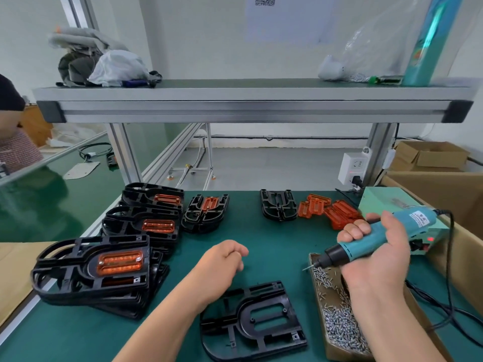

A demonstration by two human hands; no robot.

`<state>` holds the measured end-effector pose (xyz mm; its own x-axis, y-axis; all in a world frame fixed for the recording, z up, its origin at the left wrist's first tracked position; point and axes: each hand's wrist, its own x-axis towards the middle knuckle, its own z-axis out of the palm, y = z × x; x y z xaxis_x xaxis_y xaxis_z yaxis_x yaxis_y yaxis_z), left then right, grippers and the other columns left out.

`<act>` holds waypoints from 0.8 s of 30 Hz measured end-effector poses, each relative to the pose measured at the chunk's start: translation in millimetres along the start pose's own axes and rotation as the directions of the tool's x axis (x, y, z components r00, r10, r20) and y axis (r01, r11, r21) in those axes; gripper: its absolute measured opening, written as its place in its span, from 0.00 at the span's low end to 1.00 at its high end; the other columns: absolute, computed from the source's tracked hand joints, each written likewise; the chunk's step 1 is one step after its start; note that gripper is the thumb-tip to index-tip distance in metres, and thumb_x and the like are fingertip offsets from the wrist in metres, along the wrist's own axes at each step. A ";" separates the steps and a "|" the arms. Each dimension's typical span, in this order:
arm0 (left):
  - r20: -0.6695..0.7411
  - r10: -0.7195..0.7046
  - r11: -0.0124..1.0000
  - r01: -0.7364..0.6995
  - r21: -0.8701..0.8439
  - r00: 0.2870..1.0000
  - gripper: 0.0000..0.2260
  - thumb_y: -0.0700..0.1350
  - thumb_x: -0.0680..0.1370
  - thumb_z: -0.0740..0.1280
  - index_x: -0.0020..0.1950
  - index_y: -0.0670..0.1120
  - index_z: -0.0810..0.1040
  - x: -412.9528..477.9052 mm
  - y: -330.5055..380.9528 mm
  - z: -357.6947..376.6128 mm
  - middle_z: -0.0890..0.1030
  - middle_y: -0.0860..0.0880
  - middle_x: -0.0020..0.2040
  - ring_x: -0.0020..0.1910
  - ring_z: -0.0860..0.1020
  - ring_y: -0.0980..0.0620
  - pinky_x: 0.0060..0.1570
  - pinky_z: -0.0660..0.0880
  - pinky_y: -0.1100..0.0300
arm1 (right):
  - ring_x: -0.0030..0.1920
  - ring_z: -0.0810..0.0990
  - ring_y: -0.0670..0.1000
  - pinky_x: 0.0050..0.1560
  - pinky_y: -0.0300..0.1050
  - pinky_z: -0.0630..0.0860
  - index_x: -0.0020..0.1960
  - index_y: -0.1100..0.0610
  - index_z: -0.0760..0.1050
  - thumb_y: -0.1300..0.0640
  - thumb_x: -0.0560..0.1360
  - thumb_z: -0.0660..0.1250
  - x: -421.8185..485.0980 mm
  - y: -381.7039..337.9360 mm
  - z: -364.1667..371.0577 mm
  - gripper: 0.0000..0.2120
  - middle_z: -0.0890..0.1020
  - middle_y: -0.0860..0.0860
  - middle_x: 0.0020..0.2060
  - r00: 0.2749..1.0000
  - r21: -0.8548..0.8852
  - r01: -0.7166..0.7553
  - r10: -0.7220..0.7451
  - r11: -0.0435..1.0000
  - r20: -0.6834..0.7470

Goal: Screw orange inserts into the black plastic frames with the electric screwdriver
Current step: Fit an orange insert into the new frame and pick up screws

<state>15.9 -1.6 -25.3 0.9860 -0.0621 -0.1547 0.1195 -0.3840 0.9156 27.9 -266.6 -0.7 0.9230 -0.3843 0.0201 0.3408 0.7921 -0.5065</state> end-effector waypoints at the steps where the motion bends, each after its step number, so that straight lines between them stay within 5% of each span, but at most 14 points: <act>1: 0.042 -0.037 0.992 0.041 -0.117 0.998 0.14 0.36 0.82 0.58 0.57 0.46 0.81 -0.6 1.8 0.1 0.81 0.52 0.39 0.32 0.72 0.56 0.35 0.73 0.60 | 0.33 0.69 0.47 0.36 0.40 0.70 0.46 0.53 0.73 0.51 0.82 0.66 2.6 -2.8 -1.5 0.08 0.70 0.47 0.35 1.000 0.006 0.016 -0.016 1.000 -0.009; 5: 0.129 -0.015 0.934 0.060 -0.351 0.992 0.14 0.29 0.82 0.57 0.60 0.38 0.80 -0.4 8.8 -0.7 0.87 0.41 0.49 0.38 0.82 0.51 0.42 0.82 0.58 | 0.33 0.70 0.46 0.37 0.40 0.70 0.46 0.53 0.73 0.50 0.81 0.67 12.3 -14.1 -8.8 0.08 0.70 0.47 0.35 0.995 0.046 0.066 -0.062 0.997 -0.076; 10: 0.208 0.033 0.920 0.052 -0.387 0.978 0.08 0.32 0.84 0.62 0.59 0.36 0.80 10.7 22.8 6.2 0.88 0.41 0.48 0.49 0.88 0.45 0.44 0.84 0.59 | 0.33 0.69 0.46 0.37 0.39 0.69 0.45 0.52 0.73 0.50 0.79 0.68 25.7 -35.8 -20.5 0.08 0.70 0.46 0.35 0.979 0.090 0.155 -0.141 0.984 -0.147; 14: 0.252 0.047 0.947 0.037 -0.319 0.966 0.05 0.39 0.84 0.67 0.56 0.38 0.80 31.8 46.4 23.7 0.87 0.44 0.43 0.39 0.87 0.50 0.34 0.81 0.62 | 0.34 0.69 0.47 0.39 0.39 0.68 0.45 0.52 0.73 0.50 0.80 0.68 31.1 -44.8 -26.6 0.08 0.69 0.46 0.36 0.975 0.107 0.195 -0.181 0.975 -0.130; 18: 0.191 0.064 0.983 -0.028 -0.184 0.979 0.06 0.43 0.83 0.66 0.53 0.42 0.82 67.7 70.7 52.5 0.82 0.51 0.35 0.27 0.74 0.56 0.23 0.67 0.65 | 0.33 0.68 0.46 0.37 0.40 0.69 0.46 0.51 0.74 0.49 0.80 0.67 32.1 -43.5 -28.4 0.07 0.69 0.46 0.35 0.978 0.080 0.198 -0.191 0.977 -0.085; 24: 0.282 -0.121 0.968 0.176 -0.178 0.952 0.10 0.44 0.86 0.60 0.55 0.42 0.80 108.7 97.6 103.4 0.78 0.51 0.35 0.24 0.69 0.58 0.22 0.61 0.66 | 0.32 0.68 0.46 0.35 0.40 0.69 0.46 0.51 0.75 0.48 0.80 0.67 33.7 -43.0 -30.5 0.08 0.69 0.46 0.34 0.983 0.073 0.175 -0.170 0.982 -0.069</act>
<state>122.6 -141.1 8.8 0.8911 -0.2728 -0.3626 0.3096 -0.2189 0.9253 38.9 -328.0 -4.5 0.8372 -0.5450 0.0464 0.5090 0.7452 -0.4307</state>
